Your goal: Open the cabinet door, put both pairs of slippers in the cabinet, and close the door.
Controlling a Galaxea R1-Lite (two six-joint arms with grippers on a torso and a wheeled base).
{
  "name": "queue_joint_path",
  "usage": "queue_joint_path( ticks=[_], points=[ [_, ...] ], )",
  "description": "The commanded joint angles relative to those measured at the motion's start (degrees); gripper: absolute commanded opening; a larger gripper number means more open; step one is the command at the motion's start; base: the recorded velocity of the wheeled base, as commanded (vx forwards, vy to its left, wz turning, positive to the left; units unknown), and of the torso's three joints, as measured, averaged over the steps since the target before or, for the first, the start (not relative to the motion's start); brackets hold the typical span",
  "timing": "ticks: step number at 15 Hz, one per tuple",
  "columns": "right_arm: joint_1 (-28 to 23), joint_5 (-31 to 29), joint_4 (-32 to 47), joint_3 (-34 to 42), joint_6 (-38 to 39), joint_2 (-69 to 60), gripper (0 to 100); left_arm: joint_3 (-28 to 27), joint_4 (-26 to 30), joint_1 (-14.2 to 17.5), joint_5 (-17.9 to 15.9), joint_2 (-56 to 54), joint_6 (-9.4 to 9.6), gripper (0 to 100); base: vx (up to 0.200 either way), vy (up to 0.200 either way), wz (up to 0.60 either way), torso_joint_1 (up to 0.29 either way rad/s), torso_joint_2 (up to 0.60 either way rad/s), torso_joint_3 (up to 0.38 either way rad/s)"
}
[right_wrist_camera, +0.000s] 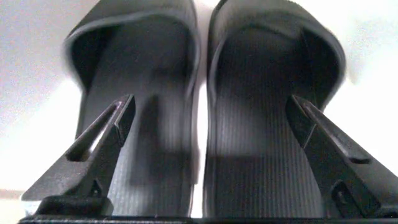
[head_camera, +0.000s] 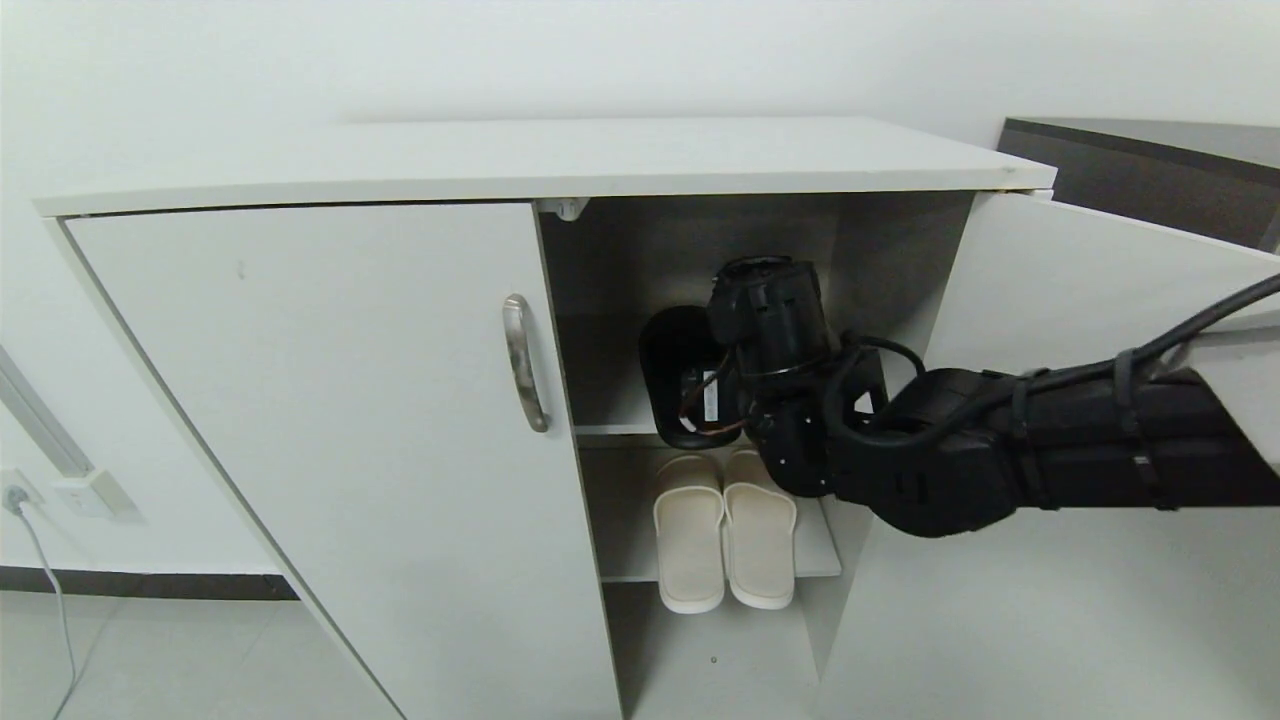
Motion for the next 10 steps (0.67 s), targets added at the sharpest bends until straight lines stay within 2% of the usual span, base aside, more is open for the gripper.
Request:
queue_joint_path(
  ticks=[1,4,6,8,10],
  points=[
    [3.32,0.20,-4.63,9.83,-0.06,-7.34,100,0.01,-0.01,0.01,0.01,0.07,-0.01,0,0.000,0.000,0.00,0.000,0.00,0.000],
    [6.57,0.81,-12.37,21.70,-0.32,-12.18,100,0.01,-0.01,0.01,0.01,0.07,0.08,0,0.000,0.000,0.00,0.000,0.00,0.000],
    [7.19,2.83,-18.34,26.71,-0.49,-13.50,100,0.01,-0.01,0.01,-0.08,0.07,0.08,0,0.000,0.000,0.00,0.000,0.00,0.000],
    [7.19,4.24,-21.77,29.17,-0.49,-13.41,100,0.01,-0.01,0.01,-0.08,0.07,0.17,0,0.000,0.000,0.00,0.000,0.00,0.000],
    [7.19,4.42,-22.03,29.61,-0.49,-13.06,100,0.01,-0.01,0.01,-0.08,0.07,0.17,0,0.000,0.000,0.00,0.000,0.00,0.000]
  ],
)
